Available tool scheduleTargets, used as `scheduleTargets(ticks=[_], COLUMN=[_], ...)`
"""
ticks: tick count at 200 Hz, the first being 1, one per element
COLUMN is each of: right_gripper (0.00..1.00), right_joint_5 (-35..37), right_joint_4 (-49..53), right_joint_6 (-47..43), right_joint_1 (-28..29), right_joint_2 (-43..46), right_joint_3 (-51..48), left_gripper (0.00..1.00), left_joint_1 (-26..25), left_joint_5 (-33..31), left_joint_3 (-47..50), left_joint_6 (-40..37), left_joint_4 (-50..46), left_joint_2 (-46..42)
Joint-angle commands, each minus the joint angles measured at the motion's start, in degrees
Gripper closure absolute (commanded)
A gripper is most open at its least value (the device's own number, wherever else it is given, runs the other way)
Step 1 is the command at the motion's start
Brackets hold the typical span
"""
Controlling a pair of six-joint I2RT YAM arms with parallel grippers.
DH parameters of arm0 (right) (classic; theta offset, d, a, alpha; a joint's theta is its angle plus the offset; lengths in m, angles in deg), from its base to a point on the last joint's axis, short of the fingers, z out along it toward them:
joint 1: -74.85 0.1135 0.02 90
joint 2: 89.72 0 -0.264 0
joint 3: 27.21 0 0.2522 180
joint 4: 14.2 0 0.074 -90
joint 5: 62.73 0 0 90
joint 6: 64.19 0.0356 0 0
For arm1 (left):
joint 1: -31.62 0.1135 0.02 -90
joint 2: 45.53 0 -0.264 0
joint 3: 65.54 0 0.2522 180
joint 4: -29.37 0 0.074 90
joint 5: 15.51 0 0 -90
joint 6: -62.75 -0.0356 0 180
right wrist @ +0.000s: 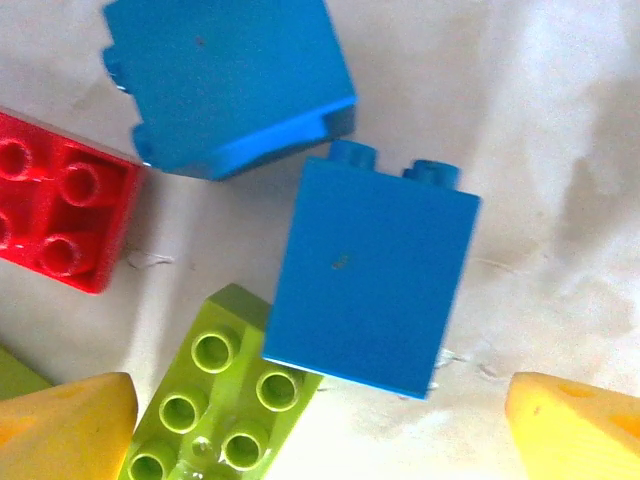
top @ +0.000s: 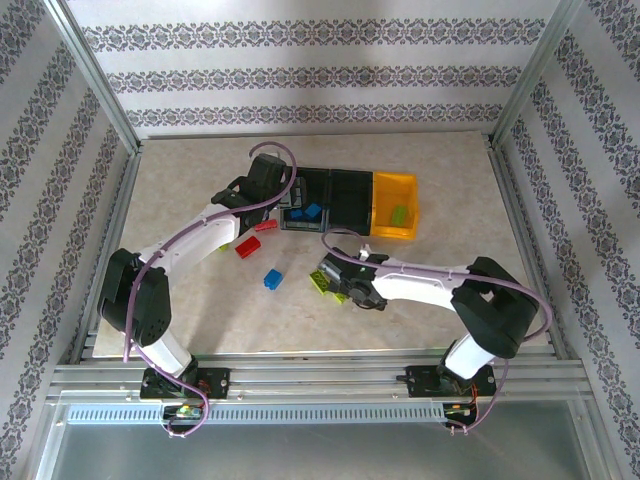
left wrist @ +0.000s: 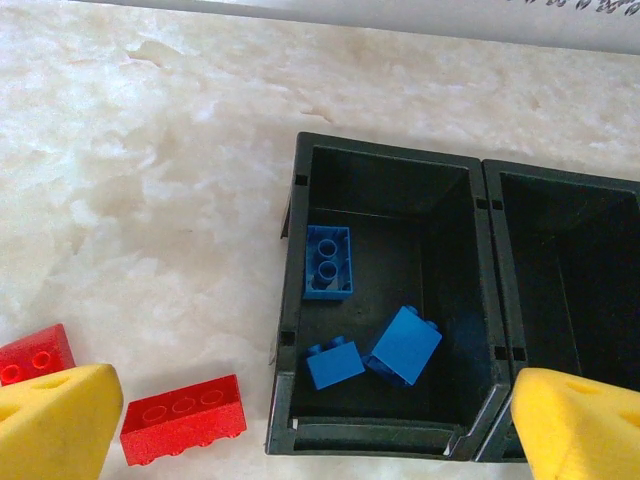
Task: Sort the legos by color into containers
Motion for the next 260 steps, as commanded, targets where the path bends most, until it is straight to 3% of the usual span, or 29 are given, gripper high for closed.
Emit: scheduleTargets(ticks=[1,39,144,203,260], right_gripper=[0.09,0.29,0.61,0.66,0.67], right_joint_5=[-0.04,-2.38,-8.21,-7.90,-3.14], right_joint_4=[1.75,1.76,0.70,1.23,4.13], right_joint_6=[0.74,-1.50,-9.03,-10.99,-15.04], right_joint_1=[0.11,0.01,-0.49,-0.42,-0.42], right_joint_2=[2.24,2.65,-5.62,-3.53,2.49], right_joint_3=[-1.95,-3.44,2.23,2.14,3.57], left_gripper=[0.00,0.00,0.00,0.00,0.00], left_joint_1=[0.44,0.78,3.14,4.72,5.87], left_joint_5=[-1.17,-1.65,-0.38,0.40,1.73], left_joint_3=[0.71,1.83,4.77,6.09,7.31], left_joint_6=[1.31,1.44,3.29,4.41,4.99], left_joint_4=[1.90,2.52,2.83,3.78,3.79], left_joint_2=[-1.81,-2.97,-5.57,-6.63,-7.22])
